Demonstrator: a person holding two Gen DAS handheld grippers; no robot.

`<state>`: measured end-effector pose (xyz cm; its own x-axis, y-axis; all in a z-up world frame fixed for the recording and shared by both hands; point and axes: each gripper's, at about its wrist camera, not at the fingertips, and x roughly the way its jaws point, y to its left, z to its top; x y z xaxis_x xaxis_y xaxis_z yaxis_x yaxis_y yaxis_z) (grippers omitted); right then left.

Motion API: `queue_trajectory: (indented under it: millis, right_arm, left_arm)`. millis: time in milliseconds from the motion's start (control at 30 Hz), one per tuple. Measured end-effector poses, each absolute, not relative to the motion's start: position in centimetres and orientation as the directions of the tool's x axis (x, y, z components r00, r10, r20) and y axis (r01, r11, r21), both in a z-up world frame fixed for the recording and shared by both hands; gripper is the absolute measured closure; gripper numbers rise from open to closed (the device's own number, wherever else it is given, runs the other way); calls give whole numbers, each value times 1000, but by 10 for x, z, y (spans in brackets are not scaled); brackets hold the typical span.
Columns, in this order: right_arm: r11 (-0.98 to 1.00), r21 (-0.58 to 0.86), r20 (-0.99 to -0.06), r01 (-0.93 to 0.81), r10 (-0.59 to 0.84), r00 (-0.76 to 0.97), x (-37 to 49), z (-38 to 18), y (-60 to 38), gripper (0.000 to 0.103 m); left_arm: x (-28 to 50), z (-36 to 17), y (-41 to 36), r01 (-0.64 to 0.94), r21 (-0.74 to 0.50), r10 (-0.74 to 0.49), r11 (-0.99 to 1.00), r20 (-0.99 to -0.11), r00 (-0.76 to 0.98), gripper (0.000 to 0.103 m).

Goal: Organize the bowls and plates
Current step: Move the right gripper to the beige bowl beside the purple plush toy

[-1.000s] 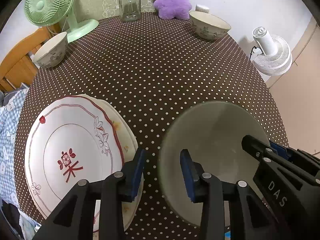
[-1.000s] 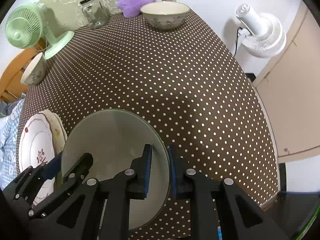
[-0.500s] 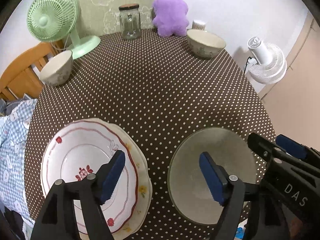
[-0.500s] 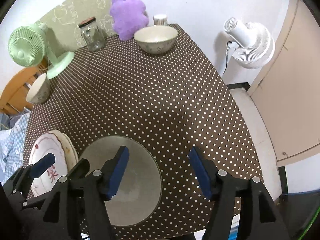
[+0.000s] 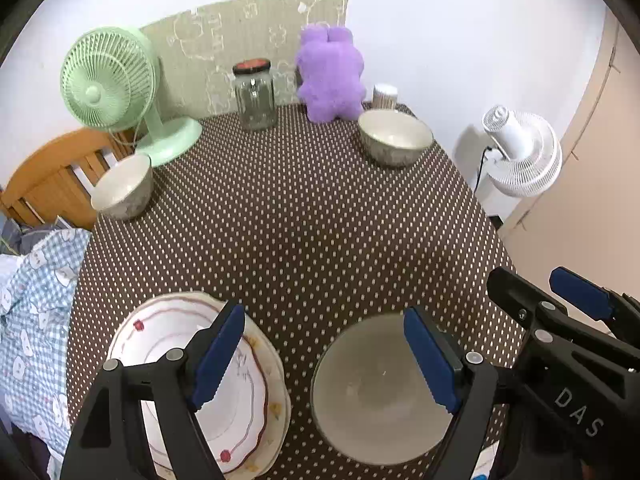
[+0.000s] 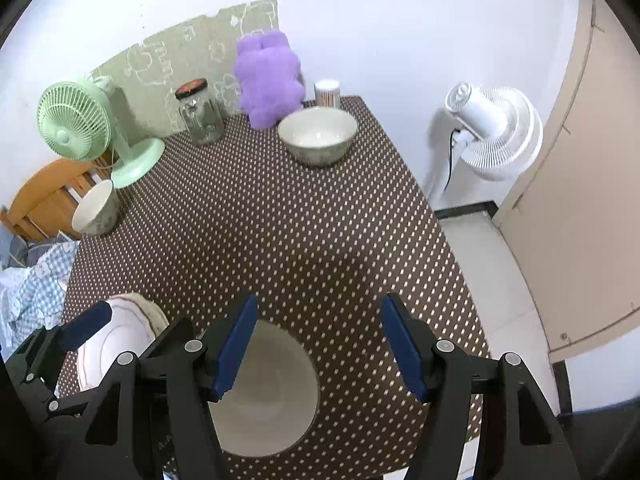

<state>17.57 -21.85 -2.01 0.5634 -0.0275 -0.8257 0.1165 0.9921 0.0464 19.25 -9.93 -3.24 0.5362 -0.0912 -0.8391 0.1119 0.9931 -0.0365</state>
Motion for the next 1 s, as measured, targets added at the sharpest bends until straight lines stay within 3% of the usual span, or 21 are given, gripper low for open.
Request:
queue_trajectory:
  millis: [1000]
  right_arm:
    - [990,80,-784,-118,136,606,334,1,-300,35]
  left_arm:
    - [306,-15,-179,-124,33,101,992,-794,600,22]
